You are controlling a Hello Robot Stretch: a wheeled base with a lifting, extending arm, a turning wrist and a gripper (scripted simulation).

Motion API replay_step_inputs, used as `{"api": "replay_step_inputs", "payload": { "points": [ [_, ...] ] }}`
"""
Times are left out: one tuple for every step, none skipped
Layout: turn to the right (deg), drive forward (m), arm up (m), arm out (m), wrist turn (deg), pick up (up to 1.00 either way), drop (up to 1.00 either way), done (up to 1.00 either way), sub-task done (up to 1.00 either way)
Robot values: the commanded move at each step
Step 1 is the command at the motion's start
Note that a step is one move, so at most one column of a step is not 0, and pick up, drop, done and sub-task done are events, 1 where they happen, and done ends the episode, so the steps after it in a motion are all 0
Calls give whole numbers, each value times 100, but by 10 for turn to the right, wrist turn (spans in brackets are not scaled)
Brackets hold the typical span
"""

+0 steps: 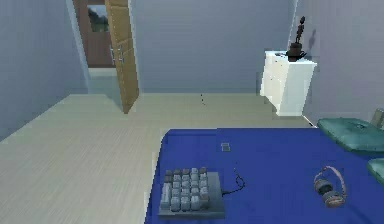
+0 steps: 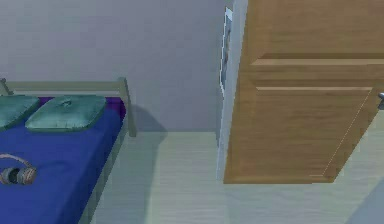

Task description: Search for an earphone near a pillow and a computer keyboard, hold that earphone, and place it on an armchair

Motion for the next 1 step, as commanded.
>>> {"api": "replay_step_inputs", "payload": {
  "points": [
    [0,5,0,0,0,0,0,0,0]
  ]
}}
